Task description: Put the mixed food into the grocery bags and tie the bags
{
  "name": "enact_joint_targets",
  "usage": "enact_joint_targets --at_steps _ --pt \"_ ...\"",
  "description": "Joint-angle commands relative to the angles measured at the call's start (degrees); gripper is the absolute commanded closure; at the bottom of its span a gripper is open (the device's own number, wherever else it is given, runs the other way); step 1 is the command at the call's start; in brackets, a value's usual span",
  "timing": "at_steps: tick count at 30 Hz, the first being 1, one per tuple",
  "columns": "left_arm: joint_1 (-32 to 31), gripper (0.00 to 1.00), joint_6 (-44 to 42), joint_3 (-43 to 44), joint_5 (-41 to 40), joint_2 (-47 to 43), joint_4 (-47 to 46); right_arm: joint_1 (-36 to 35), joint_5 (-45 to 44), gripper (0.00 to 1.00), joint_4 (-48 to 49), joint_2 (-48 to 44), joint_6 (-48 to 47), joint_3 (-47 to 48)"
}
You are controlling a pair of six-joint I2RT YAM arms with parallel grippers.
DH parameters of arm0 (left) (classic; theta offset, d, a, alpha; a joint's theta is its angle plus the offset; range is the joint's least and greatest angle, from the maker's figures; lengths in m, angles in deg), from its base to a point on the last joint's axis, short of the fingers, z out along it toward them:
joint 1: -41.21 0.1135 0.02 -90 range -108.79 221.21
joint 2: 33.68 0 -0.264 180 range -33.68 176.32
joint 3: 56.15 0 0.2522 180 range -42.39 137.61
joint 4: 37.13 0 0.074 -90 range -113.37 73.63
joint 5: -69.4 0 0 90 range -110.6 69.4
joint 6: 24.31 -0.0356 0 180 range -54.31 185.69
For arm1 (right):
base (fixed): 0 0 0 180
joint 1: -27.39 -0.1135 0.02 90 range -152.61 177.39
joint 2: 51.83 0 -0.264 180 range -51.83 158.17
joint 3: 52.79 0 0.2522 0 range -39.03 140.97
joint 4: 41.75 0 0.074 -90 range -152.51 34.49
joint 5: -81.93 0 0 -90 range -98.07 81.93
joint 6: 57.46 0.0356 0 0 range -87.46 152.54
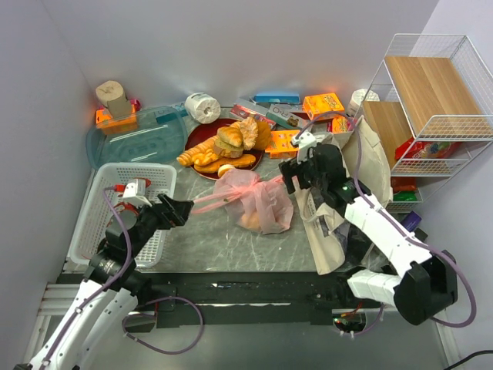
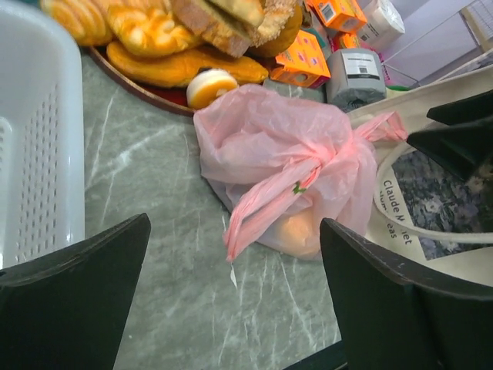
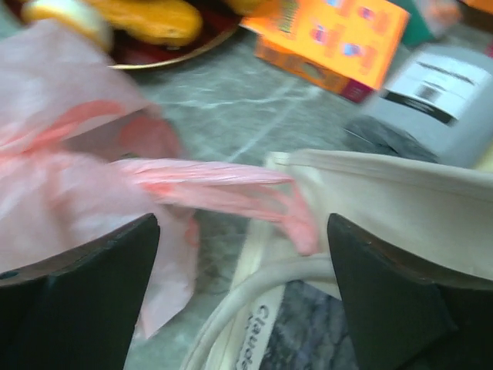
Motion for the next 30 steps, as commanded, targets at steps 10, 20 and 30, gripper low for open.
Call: enact_joint_targets --at_steps 10,20,30 --pt "6.8 0.04 -16.6 24.0 4.2 23.6 -0.2 -15.7 7.0 0.01 -8.8 9.6 1.2 19.2" --pt "16.1 0.04 -20.0 21.4 11.9 26.7 -4.7 -17.4 0.7 0.01 -15.3 22.8 2.9 23.0" --pt "16.8 0.04 -20.1 21.3 13.0 28.7 -3.7 -18.4 11.7 0.06 -12.2 28.2 4.4 20.8"
